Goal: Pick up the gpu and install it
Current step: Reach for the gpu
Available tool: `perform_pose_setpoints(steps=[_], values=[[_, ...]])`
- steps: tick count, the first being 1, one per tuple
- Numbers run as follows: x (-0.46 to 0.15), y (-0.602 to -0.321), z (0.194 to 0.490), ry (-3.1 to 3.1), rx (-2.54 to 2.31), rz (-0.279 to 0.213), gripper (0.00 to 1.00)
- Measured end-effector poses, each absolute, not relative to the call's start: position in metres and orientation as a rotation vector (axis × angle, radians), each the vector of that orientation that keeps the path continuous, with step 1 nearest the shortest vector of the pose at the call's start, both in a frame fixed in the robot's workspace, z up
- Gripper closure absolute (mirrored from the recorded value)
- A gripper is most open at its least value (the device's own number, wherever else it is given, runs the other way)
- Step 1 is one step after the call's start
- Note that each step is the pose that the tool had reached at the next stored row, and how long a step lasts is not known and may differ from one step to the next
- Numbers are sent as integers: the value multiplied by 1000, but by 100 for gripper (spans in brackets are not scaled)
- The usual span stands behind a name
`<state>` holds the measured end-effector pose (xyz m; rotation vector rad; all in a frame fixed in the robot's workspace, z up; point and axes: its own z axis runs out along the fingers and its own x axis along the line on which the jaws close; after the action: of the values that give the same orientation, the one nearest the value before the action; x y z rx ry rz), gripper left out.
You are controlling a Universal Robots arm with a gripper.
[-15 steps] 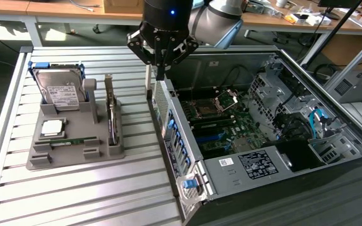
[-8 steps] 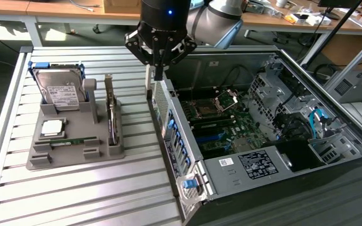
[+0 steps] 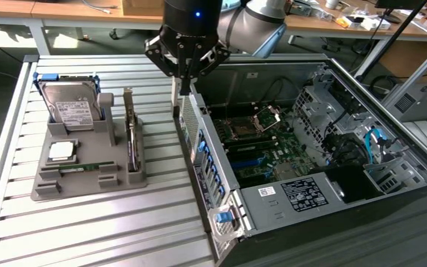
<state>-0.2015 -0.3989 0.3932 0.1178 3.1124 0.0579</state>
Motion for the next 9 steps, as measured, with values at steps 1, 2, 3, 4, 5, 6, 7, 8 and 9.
perform_pose_setpoints(steps=[1, 2, 3, 4, 5, 6, 7, 8, 9], values=[[-202, -399, 393, 3112, 118, 58, 89], [-202, -399, 393, 3112, 118, 58, 89], [-202, -399, 393, 3113, 118, 58, 89], [-202, -399, 393, 3112, 118, 58, 89], [-203, -399, 393, 3112, 118, 58, 89], [-203, -399, 393, 3112, 118, 58, 89], [-203, -399, 393, 3112, 118, 58, 89], [-203, -399, 393, 3113, 118, 58, 89], [-204, -399, 393, 3112, 118, 58, 89]])
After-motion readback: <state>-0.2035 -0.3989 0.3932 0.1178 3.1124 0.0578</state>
